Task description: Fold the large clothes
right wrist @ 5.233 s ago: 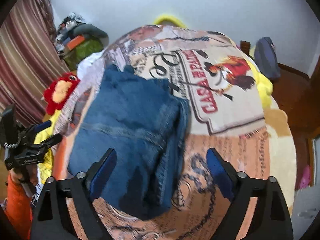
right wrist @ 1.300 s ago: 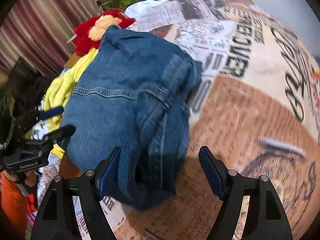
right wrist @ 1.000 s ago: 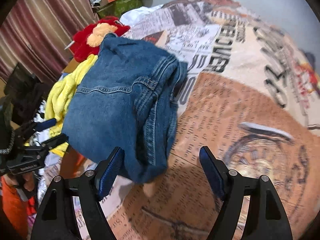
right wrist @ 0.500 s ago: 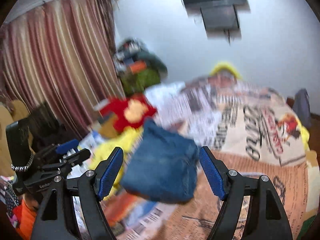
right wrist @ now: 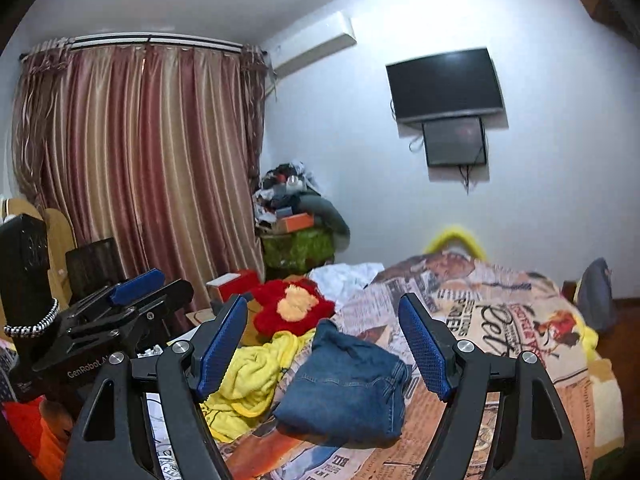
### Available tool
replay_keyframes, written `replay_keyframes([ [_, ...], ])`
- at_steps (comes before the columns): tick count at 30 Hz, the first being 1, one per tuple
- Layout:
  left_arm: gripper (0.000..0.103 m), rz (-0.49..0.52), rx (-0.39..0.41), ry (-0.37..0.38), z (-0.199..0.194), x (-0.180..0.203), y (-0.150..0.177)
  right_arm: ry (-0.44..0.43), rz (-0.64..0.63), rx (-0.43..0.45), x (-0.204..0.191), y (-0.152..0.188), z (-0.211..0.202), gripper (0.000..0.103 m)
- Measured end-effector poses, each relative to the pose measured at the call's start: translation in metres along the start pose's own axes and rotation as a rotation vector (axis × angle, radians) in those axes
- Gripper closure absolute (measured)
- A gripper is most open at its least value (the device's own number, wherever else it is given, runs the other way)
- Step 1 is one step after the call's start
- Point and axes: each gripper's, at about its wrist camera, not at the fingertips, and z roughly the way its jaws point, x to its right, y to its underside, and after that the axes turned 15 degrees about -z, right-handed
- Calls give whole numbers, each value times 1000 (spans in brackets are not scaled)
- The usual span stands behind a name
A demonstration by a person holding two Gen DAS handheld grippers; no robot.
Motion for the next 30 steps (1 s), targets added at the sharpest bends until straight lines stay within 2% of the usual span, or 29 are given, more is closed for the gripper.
replay_keyframes([
  [2,31,-2,10,3,-6,1,2,6,7,12,-4,2,-7,27],
  [7,14,-16,28,-11,-13,0,4,35,10,-1,-8,7,-15,26],
  [9,10,-23,29,-13,-14,-2,5,50,5,-11,-9,8,-15,21],
  [11,6,-30,31,-15,-16,-2,6,65,6,-20,-9,10,-16,10],
  [13,3,-32,35,-21,-16,-3,7,77,6,-15,-9,12,-18,7],
  [16,2,-21,37,-34,-15,-1,9,102,-4,-16,-12,11,-18,0],
  [30,0,-21,24,-45,-12,1,16,128,-13,-20,-12,13,-16,0],
])
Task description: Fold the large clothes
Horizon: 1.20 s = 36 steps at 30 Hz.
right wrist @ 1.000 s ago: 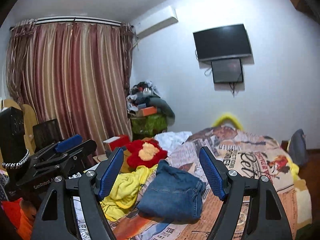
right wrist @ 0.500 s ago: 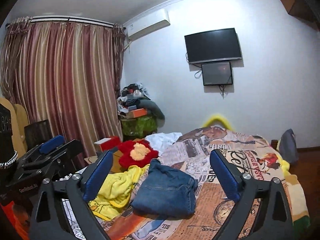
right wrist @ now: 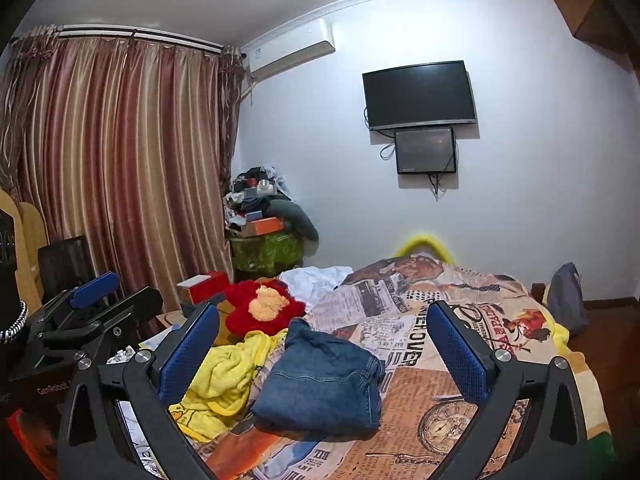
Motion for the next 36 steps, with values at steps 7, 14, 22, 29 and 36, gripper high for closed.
replay_keyframes([
  [7,0,-11,-13,-5,1,-3,2,2,20,-8,4,3,2,0],
  [14,0,-27,-25,-11,5,-8,2,2,17,-7,4,4,3,0],
  [22,0,-34,-37,-8,8,-9,2,0,18,-7,5,5,2,0],
  [29,0,-41,-46,0,10,-10,2,-1,26,-12,3,7,2,0],
  [36,0,-56,-60,13,13,-10,1,0,25,-12,3,6,2,0],
])
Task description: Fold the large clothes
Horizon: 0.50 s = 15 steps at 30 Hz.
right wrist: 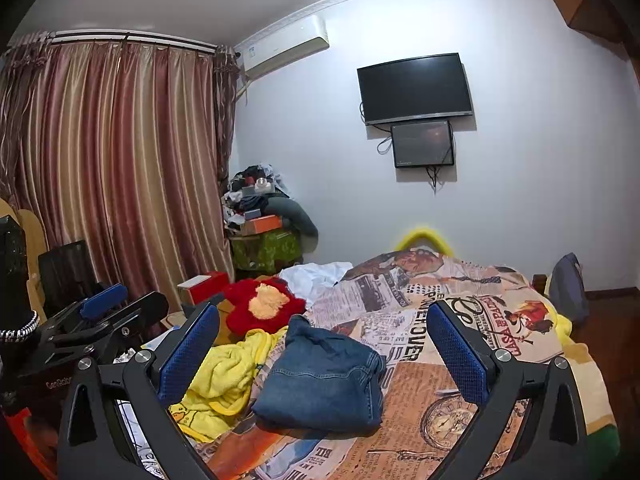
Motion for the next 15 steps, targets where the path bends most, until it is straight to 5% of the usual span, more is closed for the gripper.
replay_keyframes([
  [15,0,0,-29,13,6,0,2,-4,-1,-5,-1,1,2,0],
])
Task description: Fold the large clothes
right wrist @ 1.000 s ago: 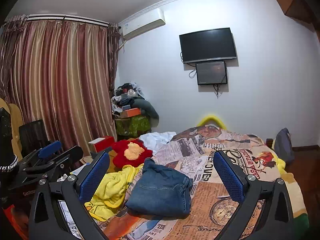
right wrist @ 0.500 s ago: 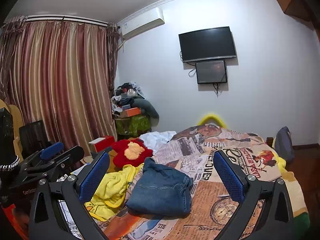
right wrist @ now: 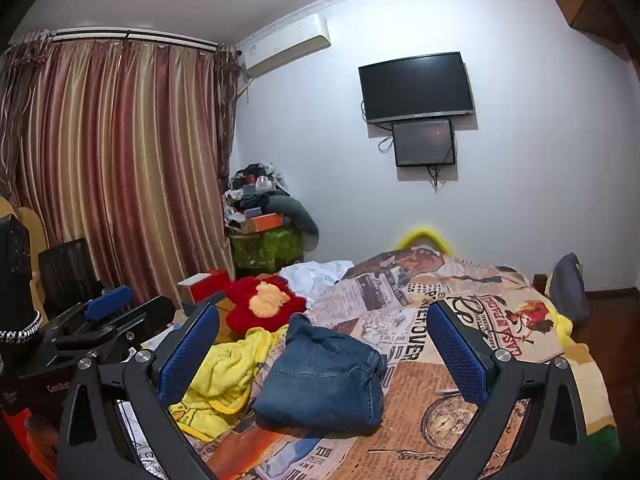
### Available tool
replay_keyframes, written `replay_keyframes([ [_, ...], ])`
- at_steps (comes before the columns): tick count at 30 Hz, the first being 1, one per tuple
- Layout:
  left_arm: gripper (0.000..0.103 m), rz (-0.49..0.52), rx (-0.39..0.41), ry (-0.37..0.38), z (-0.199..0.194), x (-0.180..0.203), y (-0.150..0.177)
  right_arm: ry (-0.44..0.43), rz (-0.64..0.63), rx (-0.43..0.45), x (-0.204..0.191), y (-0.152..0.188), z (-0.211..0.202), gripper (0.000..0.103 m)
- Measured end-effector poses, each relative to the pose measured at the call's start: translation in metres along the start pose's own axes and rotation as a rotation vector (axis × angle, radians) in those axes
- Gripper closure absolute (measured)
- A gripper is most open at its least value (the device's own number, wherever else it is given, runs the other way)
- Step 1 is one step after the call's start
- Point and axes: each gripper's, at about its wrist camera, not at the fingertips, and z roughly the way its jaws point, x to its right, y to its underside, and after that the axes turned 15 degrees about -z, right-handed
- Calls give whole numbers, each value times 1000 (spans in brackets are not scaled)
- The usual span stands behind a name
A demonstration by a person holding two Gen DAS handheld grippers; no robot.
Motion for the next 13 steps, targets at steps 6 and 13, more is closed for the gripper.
replay_keyframes([
  [6,0,-11,-13,7,1,-2,0,-4,1,-5,1,1,1,0],
  [13,0,-33,-40,4,8,-8,0,-8,8,-18,4,2,4,0],
])
